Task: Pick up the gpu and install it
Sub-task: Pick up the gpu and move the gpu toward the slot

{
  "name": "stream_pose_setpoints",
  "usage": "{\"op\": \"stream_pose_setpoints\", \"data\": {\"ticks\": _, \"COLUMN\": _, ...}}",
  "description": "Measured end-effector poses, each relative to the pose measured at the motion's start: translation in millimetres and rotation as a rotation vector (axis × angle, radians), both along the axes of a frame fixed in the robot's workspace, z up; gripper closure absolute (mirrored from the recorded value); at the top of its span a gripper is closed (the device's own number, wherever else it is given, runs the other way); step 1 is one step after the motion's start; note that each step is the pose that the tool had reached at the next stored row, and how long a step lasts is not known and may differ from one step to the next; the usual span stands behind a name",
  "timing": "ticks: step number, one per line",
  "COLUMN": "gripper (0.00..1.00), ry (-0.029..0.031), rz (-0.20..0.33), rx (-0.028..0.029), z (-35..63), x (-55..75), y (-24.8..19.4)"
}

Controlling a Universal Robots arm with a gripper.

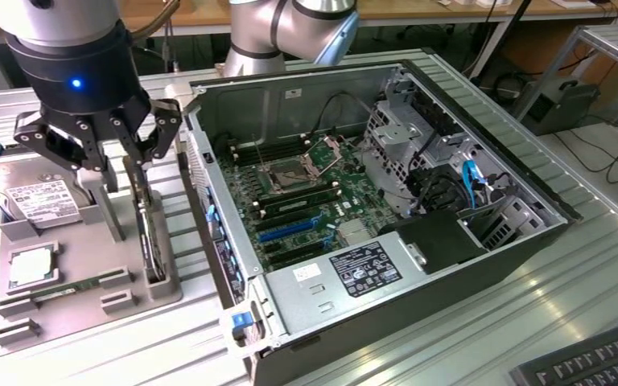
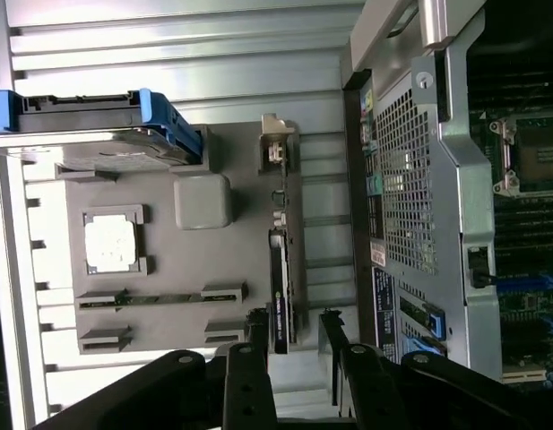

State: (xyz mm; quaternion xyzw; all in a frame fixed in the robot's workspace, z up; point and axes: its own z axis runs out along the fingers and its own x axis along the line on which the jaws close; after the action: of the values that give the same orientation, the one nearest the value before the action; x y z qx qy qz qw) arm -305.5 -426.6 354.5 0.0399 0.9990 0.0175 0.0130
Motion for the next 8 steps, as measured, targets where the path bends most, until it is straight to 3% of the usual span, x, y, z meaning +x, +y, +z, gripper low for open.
{"op": "stream_pose_setpoints", "data": {"ticks": 8, "gripper": 0.64, "ry": 0.0000, "rz": 0.000, "rx": 0.0001, "z": -22.6, "x": -0.1, "y": 0.2}}
